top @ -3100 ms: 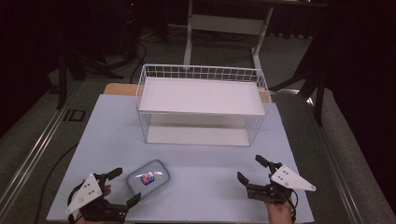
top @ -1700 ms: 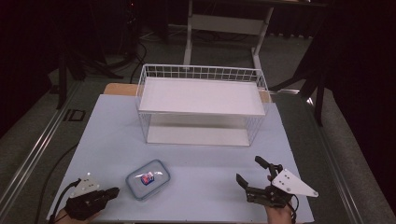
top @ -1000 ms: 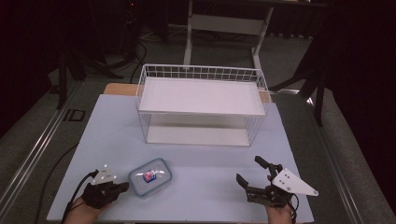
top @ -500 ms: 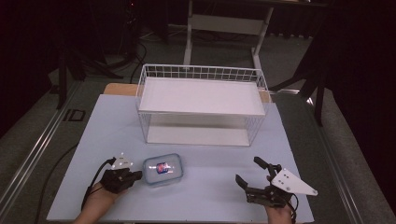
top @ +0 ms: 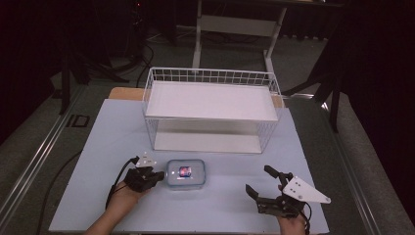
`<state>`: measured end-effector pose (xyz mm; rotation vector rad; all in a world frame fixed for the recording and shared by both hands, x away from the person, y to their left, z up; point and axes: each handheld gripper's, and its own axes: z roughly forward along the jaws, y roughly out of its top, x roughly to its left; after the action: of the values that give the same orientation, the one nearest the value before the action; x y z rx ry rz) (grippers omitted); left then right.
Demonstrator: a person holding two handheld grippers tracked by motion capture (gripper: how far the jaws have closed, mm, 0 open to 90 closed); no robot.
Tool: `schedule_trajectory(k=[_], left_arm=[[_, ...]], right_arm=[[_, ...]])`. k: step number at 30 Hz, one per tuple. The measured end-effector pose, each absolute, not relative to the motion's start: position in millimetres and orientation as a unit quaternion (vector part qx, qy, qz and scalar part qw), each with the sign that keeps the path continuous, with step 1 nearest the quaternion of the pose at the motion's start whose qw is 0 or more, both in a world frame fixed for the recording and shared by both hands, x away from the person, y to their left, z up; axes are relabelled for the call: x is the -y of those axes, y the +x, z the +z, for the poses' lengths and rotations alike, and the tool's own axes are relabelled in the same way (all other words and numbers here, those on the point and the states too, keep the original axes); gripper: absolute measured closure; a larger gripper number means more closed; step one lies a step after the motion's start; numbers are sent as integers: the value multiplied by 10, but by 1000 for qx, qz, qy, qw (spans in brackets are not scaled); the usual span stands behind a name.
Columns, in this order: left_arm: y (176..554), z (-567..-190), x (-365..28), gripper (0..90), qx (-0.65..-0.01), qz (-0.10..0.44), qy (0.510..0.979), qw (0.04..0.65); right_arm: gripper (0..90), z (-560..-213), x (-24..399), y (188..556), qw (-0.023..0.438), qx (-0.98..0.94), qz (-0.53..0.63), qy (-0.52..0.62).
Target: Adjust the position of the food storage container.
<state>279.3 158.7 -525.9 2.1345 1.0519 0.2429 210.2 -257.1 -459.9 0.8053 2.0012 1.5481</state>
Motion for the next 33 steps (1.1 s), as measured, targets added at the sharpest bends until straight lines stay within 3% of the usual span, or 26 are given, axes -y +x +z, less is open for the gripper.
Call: schedule_trajectory(k=[18,33], left_arm=[[2976,-5277,-1053,900,-377,74,847,368],[3044,-5275,-834,900,-364,70,852,369]], right_arm=[[138,-4623,2625,2160,229,-736,560,303],[138,-4637,2611,2173,221,-742,556,302]])
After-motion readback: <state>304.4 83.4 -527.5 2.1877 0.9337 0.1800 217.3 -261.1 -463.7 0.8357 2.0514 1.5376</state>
